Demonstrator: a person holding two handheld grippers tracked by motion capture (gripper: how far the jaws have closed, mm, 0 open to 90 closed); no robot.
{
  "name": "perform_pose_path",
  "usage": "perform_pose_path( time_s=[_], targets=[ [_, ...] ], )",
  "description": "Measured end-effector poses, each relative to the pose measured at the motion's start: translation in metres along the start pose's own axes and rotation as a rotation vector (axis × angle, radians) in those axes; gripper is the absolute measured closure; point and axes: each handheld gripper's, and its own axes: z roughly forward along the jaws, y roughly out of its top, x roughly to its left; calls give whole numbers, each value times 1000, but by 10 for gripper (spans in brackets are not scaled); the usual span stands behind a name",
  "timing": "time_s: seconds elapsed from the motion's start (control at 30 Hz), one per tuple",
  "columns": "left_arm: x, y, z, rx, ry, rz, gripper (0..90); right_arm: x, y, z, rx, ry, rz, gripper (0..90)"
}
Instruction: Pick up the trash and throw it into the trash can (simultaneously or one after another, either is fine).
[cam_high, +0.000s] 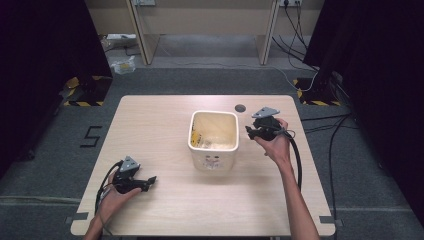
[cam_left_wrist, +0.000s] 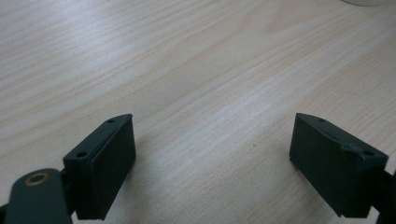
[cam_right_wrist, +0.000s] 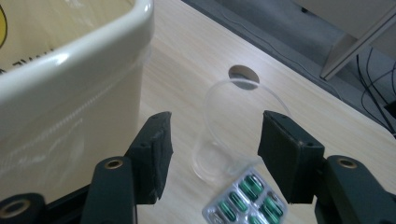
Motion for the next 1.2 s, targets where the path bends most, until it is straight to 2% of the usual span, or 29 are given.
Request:
perform_pose_path(
  time_s=[0.03,0.1,0.3,0.5,0.57,0.8,0.9,0.93,1.1,1.2],
  targets=[
    [0,0,0,0,0,0,135,0,0,0,0,0,0,453],
    [0,0,0,0,0,0,135,1,5,9,17,0,-36,481],
    [0,0,0,0,0,0,135,0,4,19,43,2,-25,532],
    [0,0,0,0,0,0,135,-3,1,28,61,11,-49,608],
    [0,0,0,0,0,0,135,-3,0,29,65,9,-43,625],
    [0,0,0,0,0,0,135,-6,-5,38,84,31,-77,766],
    [0,0,0,0,0,0,135,-6,-6,38,86,40,-84,811],
    [0,0,0,0,0,0,135,-6,-7,37,81,43,-100,834],
    [0,0,0,0,0,0,135,-9,-5,29,48,47,-109,849],
    [0,0,0,2,1,0,135,-12,-3,14,12,42,-96,851]
  ],
)
